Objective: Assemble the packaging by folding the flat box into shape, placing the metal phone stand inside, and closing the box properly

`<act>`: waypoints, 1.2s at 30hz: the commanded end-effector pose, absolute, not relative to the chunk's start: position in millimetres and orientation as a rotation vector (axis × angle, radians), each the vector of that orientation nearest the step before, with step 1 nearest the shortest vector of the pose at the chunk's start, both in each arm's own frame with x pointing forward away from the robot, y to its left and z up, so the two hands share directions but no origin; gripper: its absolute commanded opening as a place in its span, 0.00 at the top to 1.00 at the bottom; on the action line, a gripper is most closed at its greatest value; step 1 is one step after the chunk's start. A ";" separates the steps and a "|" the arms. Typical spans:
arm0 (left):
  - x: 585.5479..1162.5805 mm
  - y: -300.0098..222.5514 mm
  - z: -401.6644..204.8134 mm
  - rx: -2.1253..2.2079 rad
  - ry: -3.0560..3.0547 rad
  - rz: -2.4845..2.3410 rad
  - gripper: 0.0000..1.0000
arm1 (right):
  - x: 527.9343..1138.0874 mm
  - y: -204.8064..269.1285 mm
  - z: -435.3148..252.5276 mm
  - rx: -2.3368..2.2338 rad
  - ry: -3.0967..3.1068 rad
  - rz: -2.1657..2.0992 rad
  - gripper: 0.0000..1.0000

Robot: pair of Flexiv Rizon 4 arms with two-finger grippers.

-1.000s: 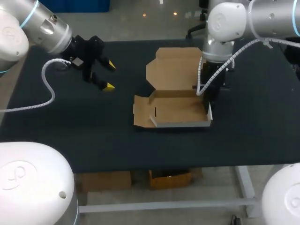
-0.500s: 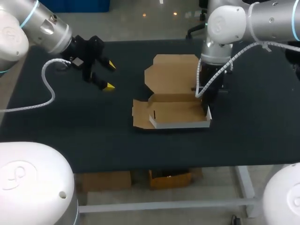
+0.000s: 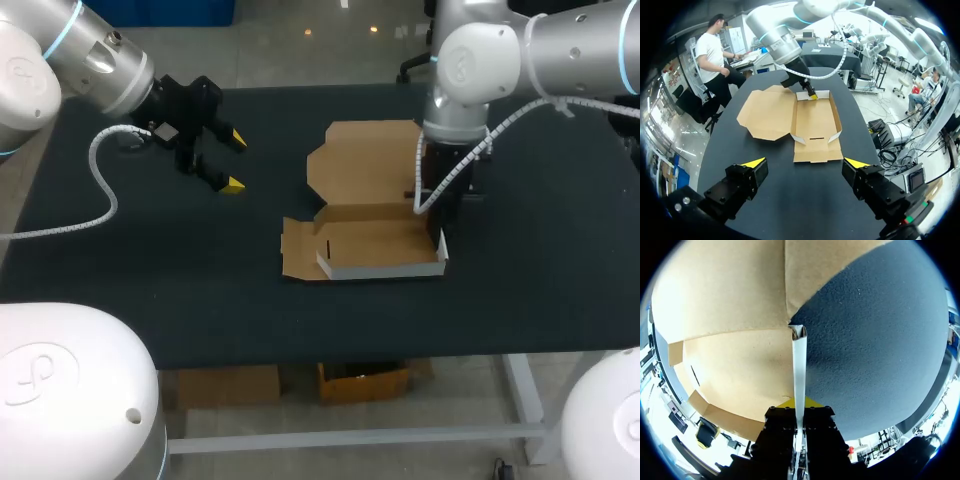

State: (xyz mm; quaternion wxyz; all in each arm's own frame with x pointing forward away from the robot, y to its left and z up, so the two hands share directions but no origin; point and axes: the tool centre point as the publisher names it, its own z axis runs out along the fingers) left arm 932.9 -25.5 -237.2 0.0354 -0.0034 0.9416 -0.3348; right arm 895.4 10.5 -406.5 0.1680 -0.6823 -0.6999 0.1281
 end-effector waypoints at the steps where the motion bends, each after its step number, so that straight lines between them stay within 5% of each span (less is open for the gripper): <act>1: 933.6 -25.3 -236.8 -0.009 2.897 -1.026 0.00 | 890.6 11.3 -408.9 -1.962 -2.010 0.343 1.00; 22: 933.6 -25.3 -236.8 -0.009 2.897 -1.026 0.00 | 890.9 11.8 -413.3 -2.081 -2.064 0.271 1.00; 36: 933.6 -25.3 -236.8 -0.009 2.897 -1.026 0.00 | 891.6 10.6 -418.9 -2.147 -2.067 0.226 0.87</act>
